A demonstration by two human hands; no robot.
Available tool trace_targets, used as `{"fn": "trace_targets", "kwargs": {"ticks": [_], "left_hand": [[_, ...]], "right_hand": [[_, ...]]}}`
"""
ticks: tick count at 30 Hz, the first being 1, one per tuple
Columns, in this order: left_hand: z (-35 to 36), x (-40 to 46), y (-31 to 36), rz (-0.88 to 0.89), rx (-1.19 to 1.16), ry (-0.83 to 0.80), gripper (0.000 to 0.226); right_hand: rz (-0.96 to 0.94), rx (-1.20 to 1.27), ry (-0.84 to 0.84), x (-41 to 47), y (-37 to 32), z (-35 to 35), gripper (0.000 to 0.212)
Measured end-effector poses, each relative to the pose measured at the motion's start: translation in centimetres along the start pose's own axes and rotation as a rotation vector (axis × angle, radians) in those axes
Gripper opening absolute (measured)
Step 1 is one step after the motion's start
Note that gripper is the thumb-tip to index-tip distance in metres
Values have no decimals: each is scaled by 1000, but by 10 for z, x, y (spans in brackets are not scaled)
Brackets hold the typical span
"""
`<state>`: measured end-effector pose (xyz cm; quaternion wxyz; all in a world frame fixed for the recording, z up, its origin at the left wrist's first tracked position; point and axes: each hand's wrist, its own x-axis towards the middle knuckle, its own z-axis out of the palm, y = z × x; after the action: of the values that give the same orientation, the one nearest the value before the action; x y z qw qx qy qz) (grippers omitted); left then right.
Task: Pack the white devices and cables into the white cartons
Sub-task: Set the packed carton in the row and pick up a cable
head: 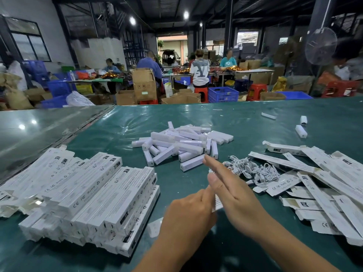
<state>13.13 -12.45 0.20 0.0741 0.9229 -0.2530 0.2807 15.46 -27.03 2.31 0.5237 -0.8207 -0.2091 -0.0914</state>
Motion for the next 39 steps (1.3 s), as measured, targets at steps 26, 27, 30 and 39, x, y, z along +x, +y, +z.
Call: {"fn": "trace_targets", "kwargs": {"ticks": [26,27,30,39], "left_hand": [[-28,12,-35,-455,-1372,472,37],[-23,10,-33,-442,-1374,408,43],[-10,6,-16,-454,-1352,129,42],[-7,6,-28,-350,-842,44,29]], "right_hand": [[-76,-1206,-349,162,87,14,35],[-89,-1276,-376,165,90,14,32],[-136,-1302,-333,162,85,11,26],[233,385,153,58,47,-38,32]]}}
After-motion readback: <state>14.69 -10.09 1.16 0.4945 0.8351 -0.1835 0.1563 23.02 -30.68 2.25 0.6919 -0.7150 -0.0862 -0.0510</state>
